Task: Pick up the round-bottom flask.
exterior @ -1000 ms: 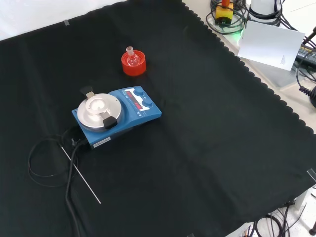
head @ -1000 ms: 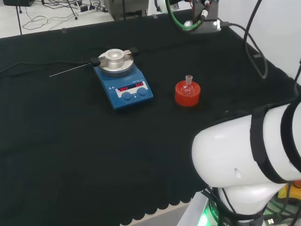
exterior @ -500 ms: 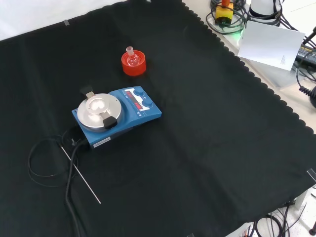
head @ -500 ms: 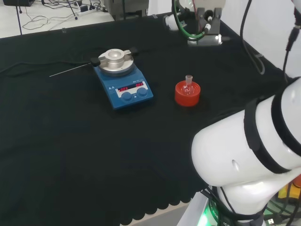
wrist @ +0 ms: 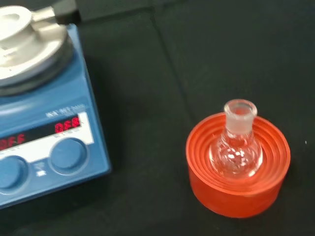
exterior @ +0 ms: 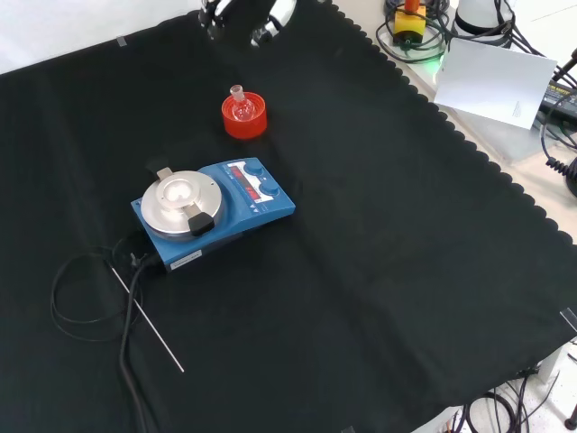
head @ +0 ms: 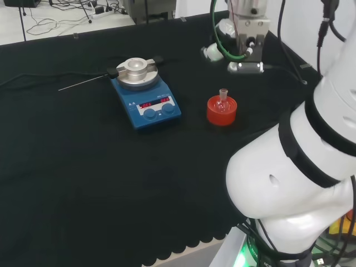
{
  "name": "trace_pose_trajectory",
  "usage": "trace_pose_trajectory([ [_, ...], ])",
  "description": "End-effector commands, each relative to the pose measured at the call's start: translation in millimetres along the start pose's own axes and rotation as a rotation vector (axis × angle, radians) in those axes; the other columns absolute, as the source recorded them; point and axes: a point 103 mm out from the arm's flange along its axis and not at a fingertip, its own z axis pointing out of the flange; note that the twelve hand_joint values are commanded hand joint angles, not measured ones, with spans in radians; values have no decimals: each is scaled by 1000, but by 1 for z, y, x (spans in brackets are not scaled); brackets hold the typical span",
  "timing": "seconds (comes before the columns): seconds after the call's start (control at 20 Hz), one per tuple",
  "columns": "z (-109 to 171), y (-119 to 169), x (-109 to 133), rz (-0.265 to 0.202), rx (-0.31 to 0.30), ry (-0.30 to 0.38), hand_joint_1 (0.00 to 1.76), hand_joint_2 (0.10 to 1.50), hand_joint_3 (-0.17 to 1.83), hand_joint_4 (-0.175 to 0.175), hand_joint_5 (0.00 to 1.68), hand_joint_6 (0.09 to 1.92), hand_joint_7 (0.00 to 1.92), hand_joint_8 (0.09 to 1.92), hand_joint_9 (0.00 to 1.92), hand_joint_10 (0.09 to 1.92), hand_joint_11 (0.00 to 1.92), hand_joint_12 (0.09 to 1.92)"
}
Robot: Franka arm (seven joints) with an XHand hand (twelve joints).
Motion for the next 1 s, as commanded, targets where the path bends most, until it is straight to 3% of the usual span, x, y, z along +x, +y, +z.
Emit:
trace_pose_trajectory([
  [0.05, 38, 26, -35, 35, -2, 45, 687, 877, 492, -46, 538, 372, 206, 658, 376, 697, 76, 1418],
  [0.4, 70, 28, -45, 49, 35, 31, 795, 754, 567, -50, 569, 388, 217, 666, 391, 696, 101, 1414],
  [1.0, 113, 39, -58, 76, 70, 31, 846, 701, 632, -53, 578, 428, 219, 672, 421, 694, 150, 1400],
])
